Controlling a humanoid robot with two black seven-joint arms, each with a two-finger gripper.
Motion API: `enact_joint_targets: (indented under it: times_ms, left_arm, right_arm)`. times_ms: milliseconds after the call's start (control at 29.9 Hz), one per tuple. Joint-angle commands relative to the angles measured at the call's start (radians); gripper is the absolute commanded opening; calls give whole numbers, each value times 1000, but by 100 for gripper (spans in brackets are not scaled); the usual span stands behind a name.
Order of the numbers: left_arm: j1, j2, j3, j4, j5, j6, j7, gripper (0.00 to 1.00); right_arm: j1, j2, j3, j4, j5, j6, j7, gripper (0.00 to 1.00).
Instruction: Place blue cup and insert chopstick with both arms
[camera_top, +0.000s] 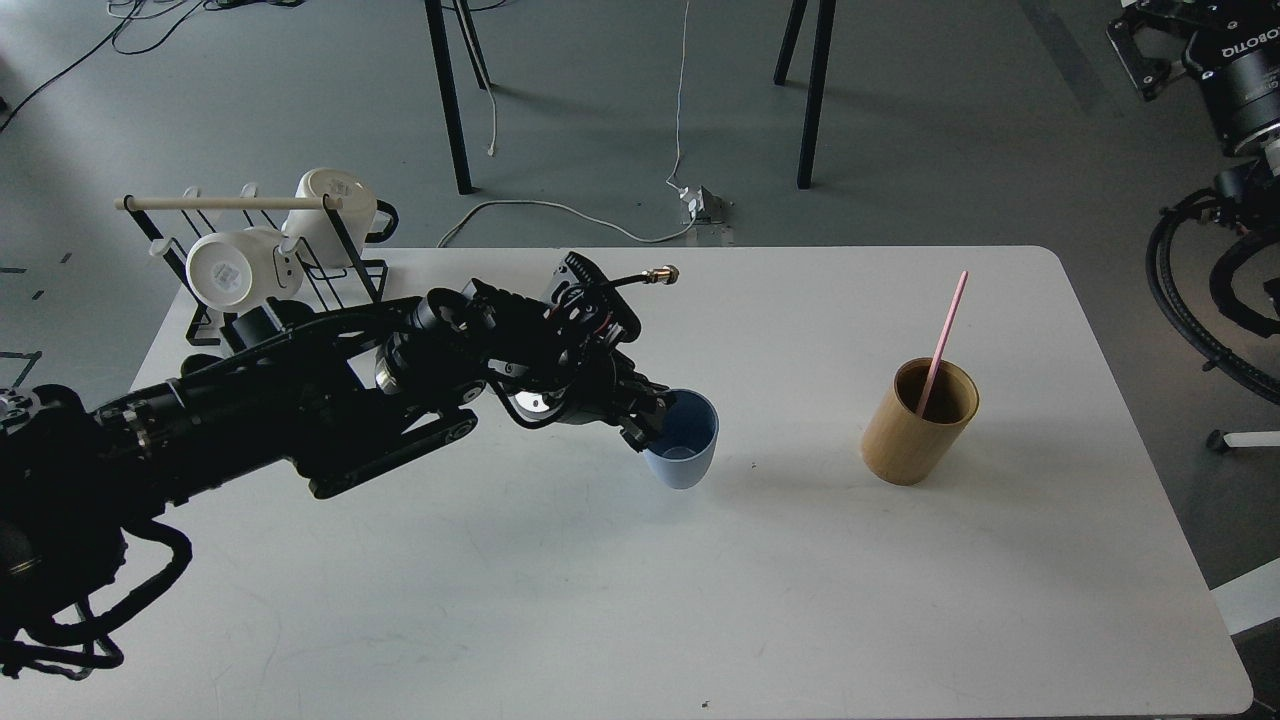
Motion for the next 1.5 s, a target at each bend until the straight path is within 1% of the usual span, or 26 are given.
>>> enact_joint_targets:
  times_ms: [0,568,635,668,702,769,802,835,902,969,1036,1103,1136,1203,1237,1270,1337,1404,1470]
  left_arm:
    - [-1,-8,2,9,-2,0,0,9]
    - [14,-8,2,14,0,0,-2,12]
    - [14,-8,2,12,0,0,-2,14]
    - [12,-8,2,14,-1,0,-2,17]
    - [9,-8,0,12,-2,0,-2,22]
    - [6,-6,-3,12,-9,0,-2,40]
    - [5,-3,-6,9,-14,0,-2,52]
    - [2,4,-12,2,-15,0,-8,56]
    - [-6,15,-31,-7,-47,0,-18,57]
    - [-9,50,-96,-17,-166,0,-21,57]
    - [-9,93,-170,-35,-309,0,-22,60]
    - [-8,136,-256,-40,-478,0,-22,71]
    - [-5,156,-305,-37,-583,0,-20,79]
    - [9,184,-385,-31,-801,0,-22,95]
    - [12,194,-406,-21,-898,0,-22,99]
    - [18,202,-423,-6,-990,0,-22,99]
    - [22,221,-440,29,-1197,0,-22,99]
    - [22,228,-443,52,-1343,0,-23,100]
    - [23,228,-445,97,-1464,0,-23,100]
  right_arm:
    - [0,0,0,0,0,0,0,100]
    - [-2,-1,5,-3,0,0,0,100]
    - [-1,-1,5,-3,0,0,0,100]
    - [-2,-1,5,-3,0,0,0,100]
    - [-2,-1,5,-3,0,0,0,100]
    - [-2,-1,5,-3,0,0,0,100]
    - [-2,-3,6,-3,0,0,0,100]
    - [-2,-4,5,-3,0,0,0,100]
    - [-3,-10,5,-2,0,0,0,100]
    - [-6,-18,2,20,-1,0,0,100]
    - [-11,-61,-4,82,-12,0,0,100]
    - [-15,-136,-24,152,-70,0,0,100]
    - [-14,-159,-38,182,-119,-48,0,100]
    - [-14,-190,-58,234,-210,-81,0,100]
    - [-14,-197,-64,257,-247,-87,0,100]
    - [-14,-210,-66,280,-282,-93,-1,100]
    - [-14,-256,-78,328,-372,-137,-1,100]
    - [-14,-294,-104,365,-452,-174,-3,100]
    - [-14,-325,-147,399,-527,-188,-6,100]
